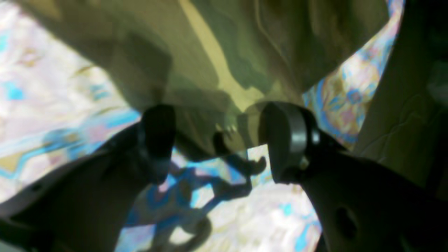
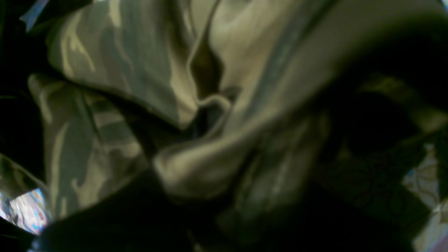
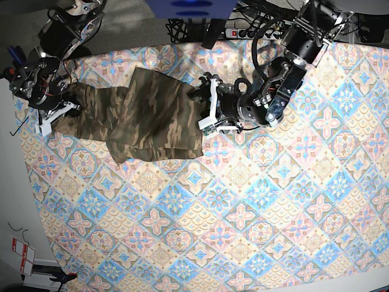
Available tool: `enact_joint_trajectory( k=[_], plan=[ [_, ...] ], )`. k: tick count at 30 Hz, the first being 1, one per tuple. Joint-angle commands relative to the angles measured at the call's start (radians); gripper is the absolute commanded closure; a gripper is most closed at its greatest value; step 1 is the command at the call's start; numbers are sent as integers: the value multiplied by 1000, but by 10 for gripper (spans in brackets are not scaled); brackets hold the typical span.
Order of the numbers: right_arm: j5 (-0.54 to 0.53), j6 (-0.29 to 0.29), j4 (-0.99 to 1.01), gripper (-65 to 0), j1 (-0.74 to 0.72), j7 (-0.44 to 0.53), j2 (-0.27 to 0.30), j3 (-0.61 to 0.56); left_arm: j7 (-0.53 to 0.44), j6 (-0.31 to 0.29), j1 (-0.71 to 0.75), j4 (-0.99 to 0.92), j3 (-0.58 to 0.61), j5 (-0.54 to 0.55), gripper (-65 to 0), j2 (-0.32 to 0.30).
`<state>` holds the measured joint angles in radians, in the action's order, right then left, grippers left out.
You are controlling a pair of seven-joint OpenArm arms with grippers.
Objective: Fold the T-shirt properly
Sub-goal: 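Grasp the folded shirt with both grippers and fold it over again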
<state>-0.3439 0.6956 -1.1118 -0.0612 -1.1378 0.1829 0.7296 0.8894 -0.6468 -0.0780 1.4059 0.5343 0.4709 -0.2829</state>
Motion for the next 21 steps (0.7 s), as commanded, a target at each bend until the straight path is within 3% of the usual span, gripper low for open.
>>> enact_joint_trajectory(
  k=[1,7,12,15,21],
  plan=[
    [24,3,-3,-12,-18,-29,17,2,-28,-6,-18,16,-3,19,-406,4],
    [24,3,-20,-14,-127,-38,45,-5,-34,-3,-44,-37,-10,-33,-406,123],
    [24,3,-72,-14,-216,-189,54,-6,-91,-3,-101,-239,-10,-93,-406,231],
    [24,3,-187,-14,-217,-250,50,-11,-128,-3,-102,-261,-10,-90,-406,238],
    [18,3,-566,-15,-170,-259,-10,-199,-135,-1,-104,-261,-10,-91,-406,235]
  ],
)
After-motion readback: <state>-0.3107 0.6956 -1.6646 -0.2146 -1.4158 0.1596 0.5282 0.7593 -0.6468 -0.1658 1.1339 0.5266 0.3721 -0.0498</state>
